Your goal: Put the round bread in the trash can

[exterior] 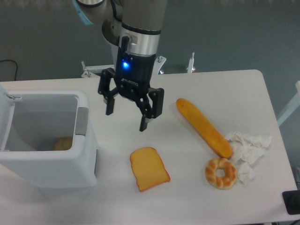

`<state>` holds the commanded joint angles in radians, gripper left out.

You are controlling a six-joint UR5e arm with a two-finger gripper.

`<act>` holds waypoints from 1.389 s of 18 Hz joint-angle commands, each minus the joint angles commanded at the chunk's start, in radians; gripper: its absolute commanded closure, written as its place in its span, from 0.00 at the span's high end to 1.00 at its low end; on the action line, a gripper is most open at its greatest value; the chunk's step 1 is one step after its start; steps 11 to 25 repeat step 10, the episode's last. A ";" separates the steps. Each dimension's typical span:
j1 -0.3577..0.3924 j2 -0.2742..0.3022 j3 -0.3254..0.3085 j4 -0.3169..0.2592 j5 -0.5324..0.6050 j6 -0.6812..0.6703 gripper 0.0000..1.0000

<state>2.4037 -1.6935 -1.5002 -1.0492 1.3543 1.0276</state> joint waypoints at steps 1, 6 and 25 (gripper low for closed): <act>0.000 0.000 -0.005 0.000 0.015 0.026 1.00; 0.000 0.005 -0.026 0.000 0.094 0.164 1.00; -0.002 -0.002 -0.028 0.003 0.095 0.166 1.00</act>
